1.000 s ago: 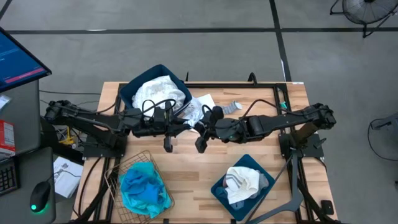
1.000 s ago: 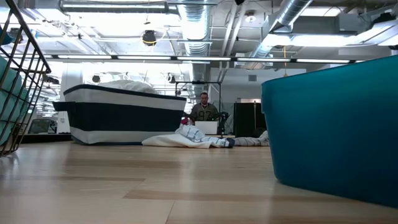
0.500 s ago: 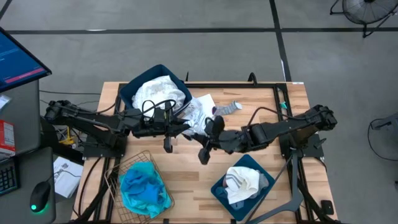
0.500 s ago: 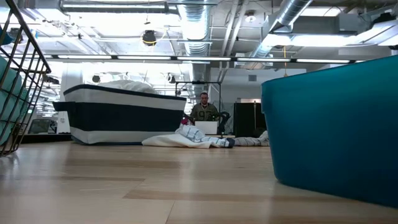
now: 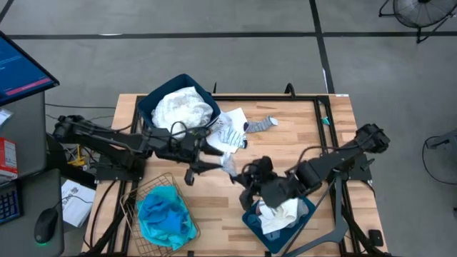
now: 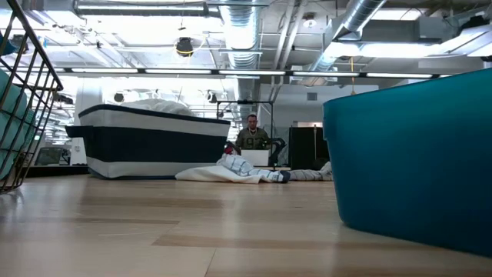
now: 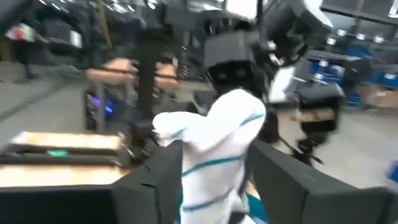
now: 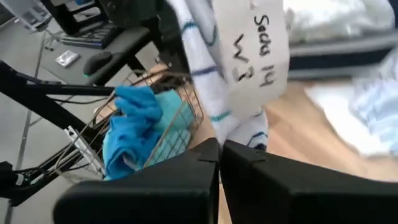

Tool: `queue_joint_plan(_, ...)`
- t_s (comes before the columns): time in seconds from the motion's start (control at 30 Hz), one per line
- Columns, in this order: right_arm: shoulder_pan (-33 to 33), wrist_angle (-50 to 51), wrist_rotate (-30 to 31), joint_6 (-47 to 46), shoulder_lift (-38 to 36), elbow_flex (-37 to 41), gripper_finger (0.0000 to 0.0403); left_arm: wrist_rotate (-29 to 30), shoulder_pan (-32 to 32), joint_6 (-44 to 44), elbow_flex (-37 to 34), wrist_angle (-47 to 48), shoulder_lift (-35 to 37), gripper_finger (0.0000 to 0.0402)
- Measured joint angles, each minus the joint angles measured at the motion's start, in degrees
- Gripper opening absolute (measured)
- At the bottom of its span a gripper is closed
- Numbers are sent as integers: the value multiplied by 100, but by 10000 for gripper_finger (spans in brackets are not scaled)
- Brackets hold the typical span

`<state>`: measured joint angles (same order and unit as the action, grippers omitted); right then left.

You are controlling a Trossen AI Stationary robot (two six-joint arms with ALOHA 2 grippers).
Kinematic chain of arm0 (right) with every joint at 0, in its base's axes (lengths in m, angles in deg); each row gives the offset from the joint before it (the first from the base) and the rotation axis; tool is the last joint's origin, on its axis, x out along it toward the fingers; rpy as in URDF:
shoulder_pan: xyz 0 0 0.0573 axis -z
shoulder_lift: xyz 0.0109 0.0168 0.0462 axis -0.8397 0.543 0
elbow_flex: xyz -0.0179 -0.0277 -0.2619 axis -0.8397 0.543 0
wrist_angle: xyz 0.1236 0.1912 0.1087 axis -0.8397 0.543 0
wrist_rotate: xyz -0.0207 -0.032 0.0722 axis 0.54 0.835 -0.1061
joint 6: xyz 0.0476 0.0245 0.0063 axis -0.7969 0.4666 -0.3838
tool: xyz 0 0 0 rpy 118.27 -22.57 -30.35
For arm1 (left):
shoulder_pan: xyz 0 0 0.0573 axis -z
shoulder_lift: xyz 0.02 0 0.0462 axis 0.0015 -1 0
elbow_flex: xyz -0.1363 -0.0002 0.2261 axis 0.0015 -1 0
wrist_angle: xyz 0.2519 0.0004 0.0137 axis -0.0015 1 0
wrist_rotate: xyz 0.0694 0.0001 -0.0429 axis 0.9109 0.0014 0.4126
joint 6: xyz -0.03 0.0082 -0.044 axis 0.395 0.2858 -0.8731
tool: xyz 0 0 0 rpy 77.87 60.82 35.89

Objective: Pick & Place Cloths
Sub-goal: Put the bottom white patterned sock into the blue bin

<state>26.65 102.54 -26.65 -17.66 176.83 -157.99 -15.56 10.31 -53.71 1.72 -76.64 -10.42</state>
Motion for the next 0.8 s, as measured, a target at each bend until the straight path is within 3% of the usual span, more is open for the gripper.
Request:
queue_joint_plan(0.17, -451, 731, 256, -1275, 0, 0, 0, -538, 81, -321, -208, 41, -189, 217)
queue_joint_plan(0.4, -1066, 1906, 163, -3518, 0, 0, 0, -709, 259, -465, -253, 142, -403, 265)
queue_joint_plan(0.63, -1716, 3627, -1559, -6071, 0, 0, 0, -708, 247, -465, -253, 175, -396, 273)
queue_joint_plan(0.8, -1873, 4771, -2347, -7048, 0, 0, 0, -701, 247, -465, -253, 188, -396, 273)
